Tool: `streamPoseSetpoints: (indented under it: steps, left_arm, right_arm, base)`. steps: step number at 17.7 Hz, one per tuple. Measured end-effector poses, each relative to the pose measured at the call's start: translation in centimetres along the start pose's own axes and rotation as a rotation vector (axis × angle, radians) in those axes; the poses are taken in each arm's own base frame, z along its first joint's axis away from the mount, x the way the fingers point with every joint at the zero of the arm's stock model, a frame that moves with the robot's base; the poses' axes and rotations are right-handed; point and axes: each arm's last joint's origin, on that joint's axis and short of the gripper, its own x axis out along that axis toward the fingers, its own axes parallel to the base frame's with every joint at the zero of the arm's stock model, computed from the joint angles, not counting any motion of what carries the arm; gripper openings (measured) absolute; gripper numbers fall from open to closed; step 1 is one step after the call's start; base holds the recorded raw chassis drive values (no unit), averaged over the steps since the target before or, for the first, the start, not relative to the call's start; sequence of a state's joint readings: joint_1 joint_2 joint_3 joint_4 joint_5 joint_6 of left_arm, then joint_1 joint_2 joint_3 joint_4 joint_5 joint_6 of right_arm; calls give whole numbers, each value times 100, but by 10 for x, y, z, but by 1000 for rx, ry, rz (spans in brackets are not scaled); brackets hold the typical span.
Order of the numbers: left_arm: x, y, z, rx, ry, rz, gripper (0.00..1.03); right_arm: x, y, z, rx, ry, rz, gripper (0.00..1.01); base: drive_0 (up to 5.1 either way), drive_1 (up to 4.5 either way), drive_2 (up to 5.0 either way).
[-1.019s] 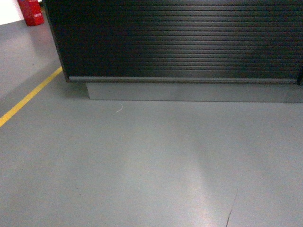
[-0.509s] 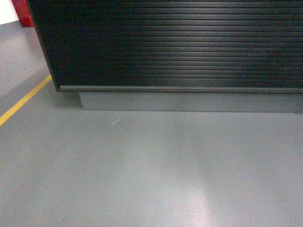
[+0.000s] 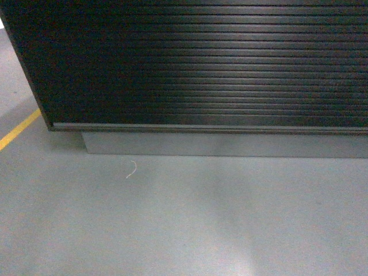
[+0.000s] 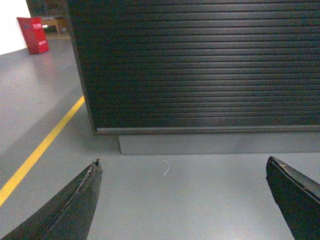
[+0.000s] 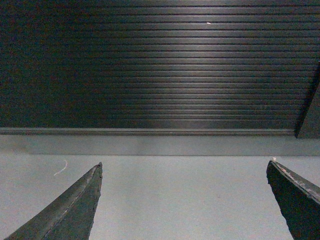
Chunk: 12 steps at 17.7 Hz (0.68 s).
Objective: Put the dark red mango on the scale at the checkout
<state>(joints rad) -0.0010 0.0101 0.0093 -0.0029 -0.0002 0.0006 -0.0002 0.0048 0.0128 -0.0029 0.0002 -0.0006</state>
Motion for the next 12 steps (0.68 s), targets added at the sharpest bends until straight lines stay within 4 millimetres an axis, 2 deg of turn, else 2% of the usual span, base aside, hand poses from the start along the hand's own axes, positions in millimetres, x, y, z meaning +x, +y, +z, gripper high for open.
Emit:
streamPoseSetpoints:
  steps: [12]
  left_arm:
    - [0,0,0,0,-1,1,98]
  right_arm:
    - [0,0,0,0,-1,0,98]
  base:
    - [0,427,-428]
